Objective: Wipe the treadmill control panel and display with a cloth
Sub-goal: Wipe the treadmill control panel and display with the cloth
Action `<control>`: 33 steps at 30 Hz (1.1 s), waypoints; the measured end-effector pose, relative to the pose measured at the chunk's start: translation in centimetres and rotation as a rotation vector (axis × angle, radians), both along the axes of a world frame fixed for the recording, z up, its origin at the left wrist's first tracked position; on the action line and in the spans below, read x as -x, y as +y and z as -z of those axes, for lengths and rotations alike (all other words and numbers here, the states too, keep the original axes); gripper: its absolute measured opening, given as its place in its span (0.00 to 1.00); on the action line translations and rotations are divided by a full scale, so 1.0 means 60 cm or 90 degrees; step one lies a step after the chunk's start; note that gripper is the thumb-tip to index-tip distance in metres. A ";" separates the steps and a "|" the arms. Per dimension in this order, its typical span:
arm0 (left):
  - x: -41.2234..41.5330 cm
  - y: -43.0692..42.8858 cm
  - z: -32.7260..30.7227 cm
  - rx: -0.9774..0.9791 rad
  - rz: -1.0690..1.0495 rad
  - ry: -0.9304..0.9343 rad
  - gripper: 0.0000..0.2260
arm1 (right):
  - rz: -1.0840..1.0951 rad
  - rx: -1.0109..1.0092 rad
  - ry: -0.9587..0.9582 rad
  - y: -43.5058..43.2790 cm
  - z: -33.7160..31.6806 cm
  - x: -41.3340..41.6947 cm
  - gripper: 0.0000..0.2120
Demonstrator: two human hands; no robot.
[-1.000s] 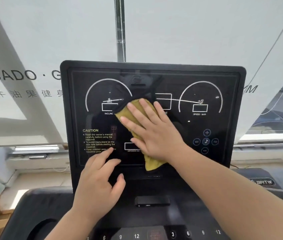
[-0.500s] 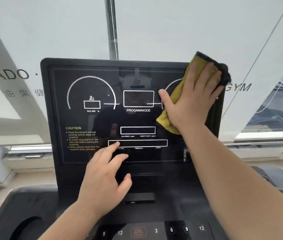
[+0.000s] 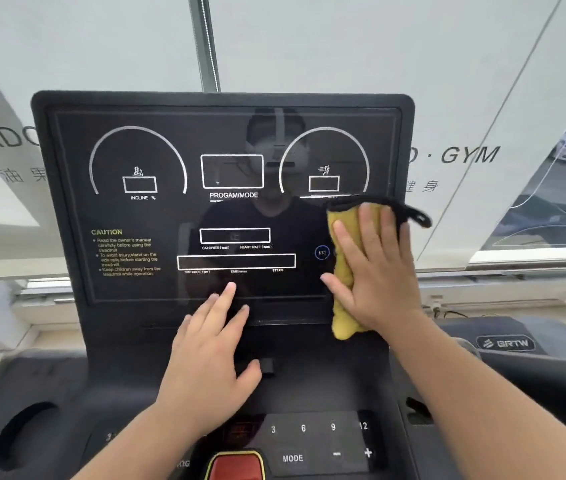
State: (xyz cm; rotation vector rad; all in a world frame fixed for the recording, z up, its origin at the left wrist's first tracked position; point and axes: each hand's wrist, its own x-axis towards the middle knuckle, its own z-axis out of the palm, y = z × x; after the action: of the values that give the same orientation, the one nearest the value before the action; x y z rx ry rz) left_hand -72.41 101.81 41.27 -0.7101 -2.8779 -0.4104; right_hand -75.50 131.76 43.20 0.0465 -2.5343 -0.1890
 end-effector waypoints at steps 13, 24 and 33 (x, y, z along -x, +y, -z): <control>-0.020 0.020 0.007 0.002 -0.066 -0.059 0.31 | -0.068 0.035 -0.002 -0.100 -0.033 0.028 0.38; 0.011 0.032 -0.056 -0.012 -0.069 0.022 0.30 | 0.000 0.071 0.054 0.016 -0.082 0.047 0.36; 0.029 0.063 -0.070 -0.042 -0.132 0.071 0.36 | 0.046 0.049 0.065 -0.062 -0.183 0.126 0.42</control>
State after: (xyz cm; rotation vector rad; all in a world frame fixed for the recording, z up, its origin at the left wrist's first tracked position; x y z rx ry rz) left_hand -74.17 105.61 45.47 -0.4055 -2.7810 -0.4213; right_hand -83.08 128.02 54.19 -0.0842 -2.4402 -0.1185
